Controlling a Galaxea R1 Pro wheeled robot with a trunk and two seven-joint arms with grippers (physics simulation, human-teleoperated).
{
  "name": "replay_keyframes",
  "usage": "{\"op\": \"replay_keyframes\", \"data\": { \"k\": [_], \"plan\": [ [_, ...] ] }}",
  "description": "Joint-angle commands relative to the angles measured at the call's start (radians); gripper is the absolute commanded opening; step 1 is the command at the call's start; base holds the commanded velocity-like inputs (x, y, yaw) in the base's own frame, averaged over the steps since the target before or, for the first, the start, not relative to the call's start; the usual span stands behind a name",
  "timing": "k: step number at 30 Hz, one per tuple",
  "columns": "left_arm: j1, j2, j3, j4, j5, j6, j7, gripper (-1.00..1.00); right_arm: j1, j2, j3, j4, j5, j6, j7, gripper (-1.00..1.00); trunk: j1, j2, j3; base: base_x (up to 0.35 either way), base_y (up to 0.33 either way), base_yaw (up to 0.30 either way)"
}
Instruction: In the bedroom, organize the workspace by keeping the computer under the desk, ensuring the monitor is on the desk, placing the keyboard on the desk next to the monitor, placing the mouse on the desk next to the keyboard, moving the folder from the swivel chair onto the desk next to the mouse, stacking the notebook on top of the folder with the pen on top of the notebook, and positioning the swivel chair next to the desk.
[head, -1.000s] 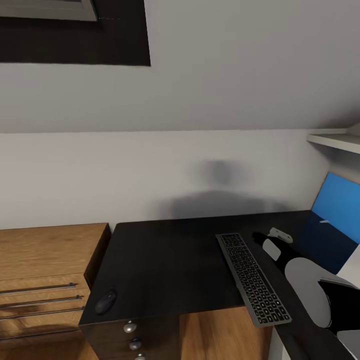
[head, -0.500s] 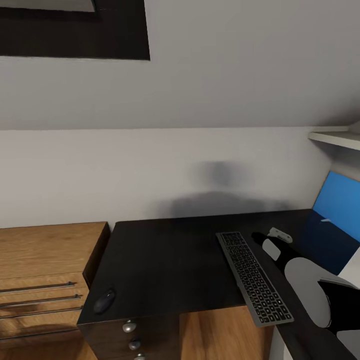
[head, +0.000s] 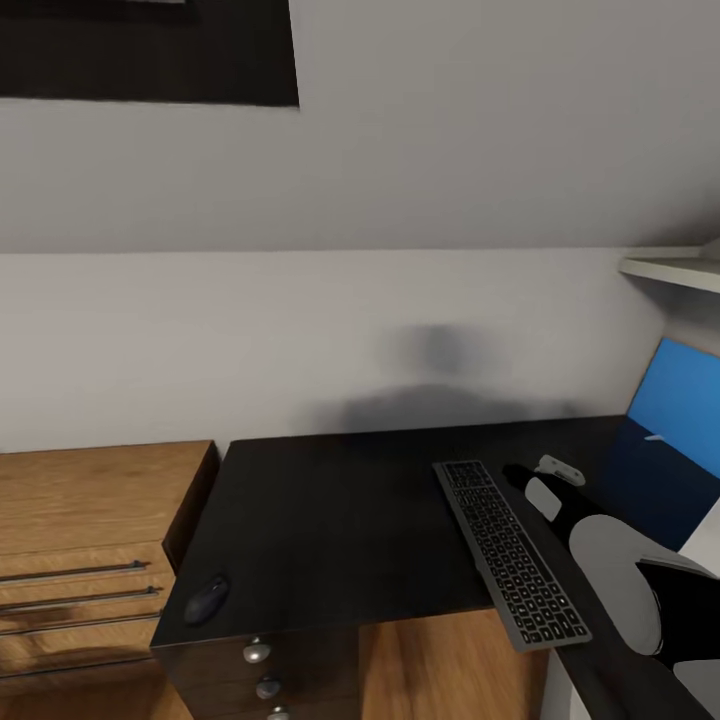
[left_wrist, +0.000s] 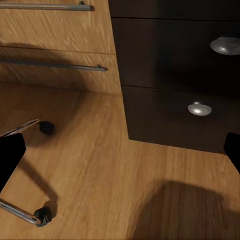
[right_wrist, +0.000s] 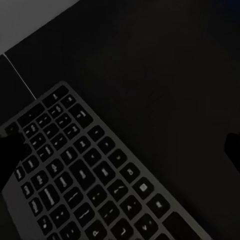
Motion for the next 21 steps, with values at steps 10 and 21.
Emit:
{"op": "replay_keyframes", "data": {
  "k": [10,21],
  "plan": [
    [0.000,-0.001,0.005,0.000,-0.011,-0.002,0.008,1.00,0.000,-0.003,-0.097,0.000,0.004,0.042,-0.001,1.00,0.039,-0.071,-0.033,0.000,0.000,0.000],
    [0.000,-0.001,0.005,0.000,-0.011,-0.002,0.008,1.00,0.000,-0.004,-0.111,-0.002,0.005,0.041,0.000,1.00,0.081,-0.148,-0.067,0.000,0.000,0.000]
  ]
}}
